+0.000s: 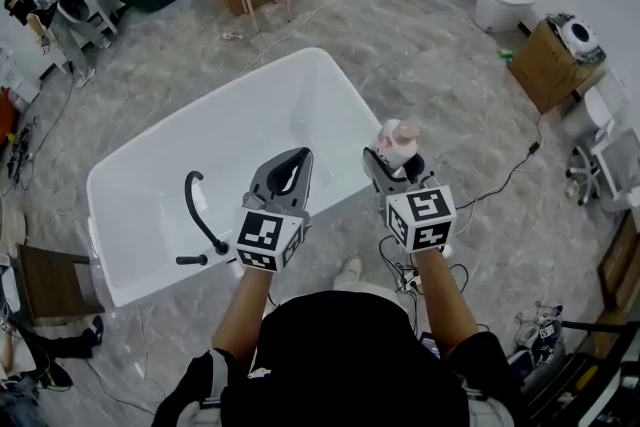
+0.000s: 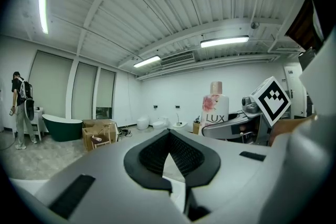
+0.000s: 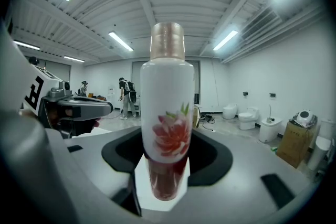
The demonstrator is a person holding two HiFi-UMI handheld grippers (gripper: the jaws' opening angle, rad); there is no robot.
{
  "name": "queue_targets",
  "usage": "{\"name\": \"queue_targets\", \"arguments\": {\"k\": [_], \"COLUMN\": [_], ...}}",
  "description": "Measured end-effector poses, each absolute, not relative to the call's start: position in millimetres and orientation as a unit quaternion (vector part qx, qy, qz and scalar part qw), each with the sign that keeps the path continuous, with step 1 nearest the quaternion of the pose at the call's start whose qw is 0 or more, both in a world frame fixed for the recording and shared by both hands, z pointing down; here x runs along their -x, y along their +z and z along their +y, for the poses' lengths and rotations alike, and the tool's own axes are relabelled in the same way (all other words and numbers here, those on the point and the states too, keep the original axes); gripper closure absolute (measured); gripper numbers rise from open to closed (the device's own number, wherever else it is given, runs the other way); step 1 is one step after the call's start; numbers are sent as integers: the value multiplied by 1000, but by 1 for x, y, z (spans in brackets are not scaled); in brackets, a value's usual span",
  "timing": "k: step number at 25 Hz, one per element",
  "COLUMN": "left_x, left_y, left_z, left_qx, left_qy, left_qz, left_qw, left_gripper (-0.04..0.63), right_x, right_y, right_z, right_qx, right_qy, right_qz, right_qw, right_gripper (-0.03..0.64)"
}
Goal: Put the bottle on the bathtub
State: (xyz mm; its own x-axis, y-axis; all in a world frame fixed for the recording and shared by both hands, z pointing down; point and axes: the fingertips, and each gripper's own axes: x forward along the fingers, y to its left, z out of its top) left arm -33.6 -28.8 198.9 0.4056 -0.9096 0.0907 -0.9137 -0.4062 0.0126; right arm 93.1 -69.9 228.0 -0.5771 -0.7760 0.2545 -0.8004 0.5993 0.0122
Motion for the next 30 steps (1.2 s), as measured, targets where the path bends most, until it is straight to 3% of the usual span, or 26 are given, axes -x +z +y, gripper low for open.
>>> {"name": "queue_targets", "arguments": {"k": [11, 30], "left_x": [21, 16], "left_y": [207, 238], "left_z": [-95, -120], "left_qx": [-814, -820], "left_qy": [44, 47], "left_qz": [-578, -564], "left_qw": [39, 88], "left_gripper": [583, 583], "right_x": [-98, -91], "right_y": [238, 273], "right_z": [-143, -153], "right_qx": [-399, -390], "right_qy": [53, 83], "right_qz": [-907, -903], "right_qw": [125, 158], "right_gripper": [373, 373]}}
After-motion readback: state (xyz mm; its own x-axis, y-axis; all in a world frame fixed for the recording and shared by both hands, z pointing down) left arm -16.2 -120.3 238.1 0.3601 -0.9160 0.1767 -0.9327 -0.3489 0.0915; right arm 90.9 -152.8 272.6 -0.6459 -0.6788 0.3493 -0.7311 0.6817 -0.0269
